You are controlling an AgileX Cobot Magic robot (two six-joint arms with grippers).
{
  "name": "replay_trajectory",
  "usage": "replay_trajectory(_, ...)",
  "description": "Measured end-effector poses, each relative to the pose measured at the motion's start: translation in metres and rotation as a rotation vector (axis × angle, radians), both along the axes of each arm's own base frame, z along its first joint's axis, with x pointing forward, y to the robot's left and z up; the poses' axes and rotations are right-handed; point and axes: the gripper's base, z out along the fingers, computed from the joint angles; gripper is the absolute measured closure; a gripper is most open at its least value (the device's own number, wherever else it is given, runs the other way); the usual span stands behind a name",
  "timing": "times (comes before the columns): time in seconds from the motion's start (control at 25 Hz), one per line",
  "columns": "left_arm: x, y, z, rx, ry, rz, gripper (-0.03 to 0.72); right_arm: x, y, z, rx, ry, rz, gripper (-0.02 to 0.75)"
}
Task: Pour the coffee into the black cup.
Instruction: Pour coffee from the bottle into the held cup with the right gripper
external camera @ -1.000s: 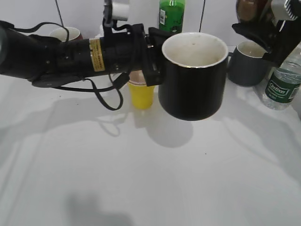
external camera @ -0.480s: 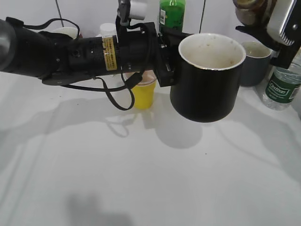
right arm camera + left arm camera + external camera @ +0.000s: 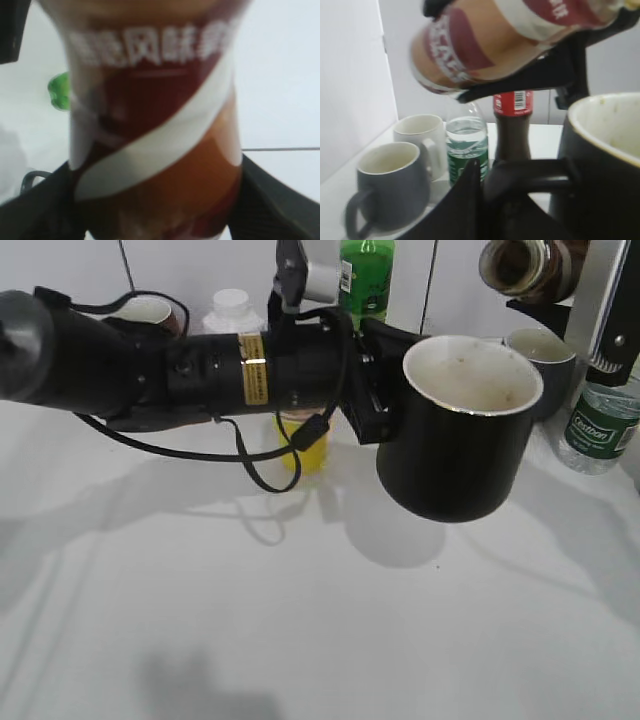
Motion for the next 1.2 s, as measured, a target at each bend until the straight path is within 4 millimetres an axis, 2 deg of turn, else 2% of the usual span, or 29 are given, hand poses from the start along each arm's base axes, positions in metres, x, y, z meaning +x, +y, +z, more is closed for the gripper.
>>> replay_trajectory(0.32, 0.0009, -0.0026, -0.01, 0.011, 0.023, 0.0, 0.654, 0.0, 0.0, 0.0, -0.057, -0.046, 0.016, 0.2)
replay_trajectory(1.2, -0.0026, -0.0031, -0.0057, -0.035, 0.018, -0.039, 0.654, 0.0, 0.0, -0.0001, -0.176, -0.143, 0.05, 0.2)
